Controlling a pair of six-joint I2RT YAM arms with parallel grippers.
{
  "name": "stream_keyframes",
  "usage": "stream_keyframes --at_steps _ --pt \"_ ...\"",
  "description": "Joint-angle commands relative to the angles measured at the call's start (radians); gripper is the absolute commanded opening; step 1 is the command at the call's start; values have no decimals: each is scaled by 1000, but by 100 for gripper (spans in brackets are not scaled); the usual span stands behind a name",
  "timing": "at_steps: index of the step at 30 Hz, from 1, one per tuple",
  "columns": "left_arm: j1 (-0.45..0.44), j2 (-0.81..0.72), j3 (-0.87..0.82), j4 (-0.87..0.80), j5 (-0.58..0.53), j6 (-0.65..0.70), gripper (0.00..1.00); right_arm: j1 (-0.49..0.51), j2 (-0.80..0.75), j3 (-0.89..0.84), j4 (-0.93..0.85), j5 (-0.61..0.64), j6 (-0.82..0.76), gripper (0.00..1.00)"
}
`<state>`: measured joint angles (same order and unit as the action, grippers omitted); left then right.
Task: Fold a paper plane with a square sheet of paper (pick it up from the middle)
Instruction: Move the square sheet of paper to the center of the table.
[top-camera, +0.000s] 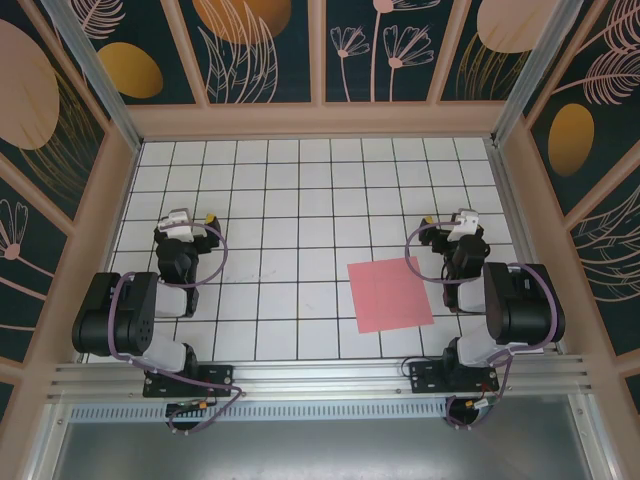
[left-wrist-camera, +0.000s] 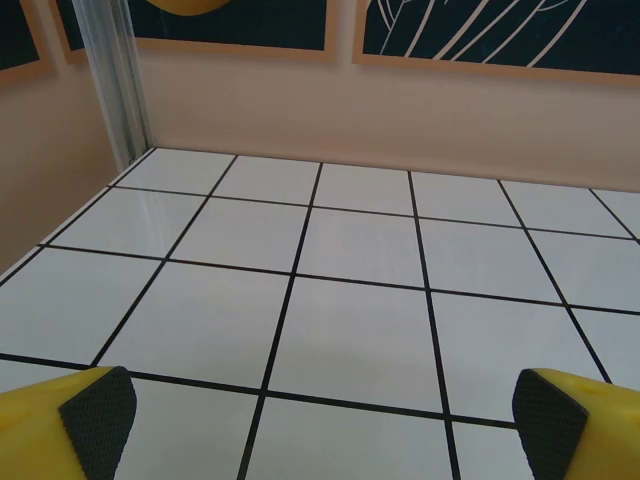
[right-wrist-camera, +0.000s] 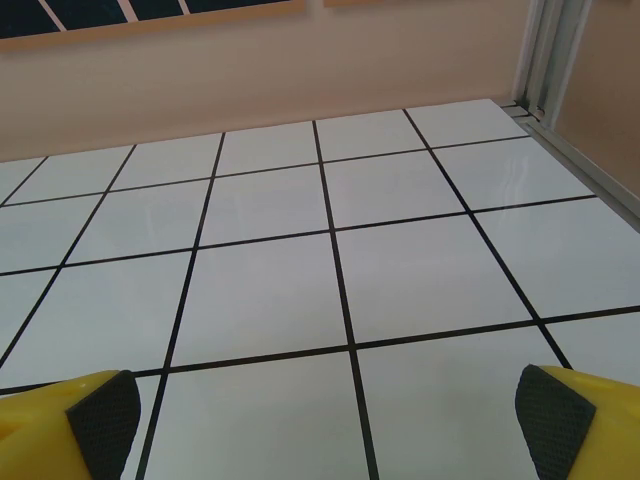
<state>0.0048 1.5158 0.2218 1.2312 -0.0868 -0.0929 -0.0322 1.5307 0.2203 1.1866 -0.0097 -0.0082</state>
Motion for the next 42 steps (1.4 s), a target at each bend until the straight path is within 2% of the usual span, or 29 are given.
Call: stream_keyframes --at_steps 1,23,24,26,28,33,34,35,39,42 --pt "5 5 11 54 11 15 99 -6 9 18 51 -24 20 99" --pt "4 5 9 55 10 13 98 -9 9 19 47 -29 22 99" --pt "4 2 5 60 10 15 99 -5 7 9 63 -28 16 91" --pt "5 -19 5 45 -7 8 99 8 -11 -23 112 -49 -11 90" --pt "4 -61 4 9 -44 -8 98 24 -68 -10 43 2 -9 90" --pt "4 -207 60 -227 -111 -55 99 81 -236 124 -331 151 39 91" --pt "4 -229 77 -275 -120 -73 98 87 -254 154 -399 169 78 93" --pt "4 -254 95 -323 -125 -97 99 95 -273 192 -492 177 127 99" --pt "4 -327 178 -515 -27 -150 98 113 -279 355 -861 124 338 99" --pt "4 -360 234 -635 15 -202 99 160 -282 381 -971 42 418 99"
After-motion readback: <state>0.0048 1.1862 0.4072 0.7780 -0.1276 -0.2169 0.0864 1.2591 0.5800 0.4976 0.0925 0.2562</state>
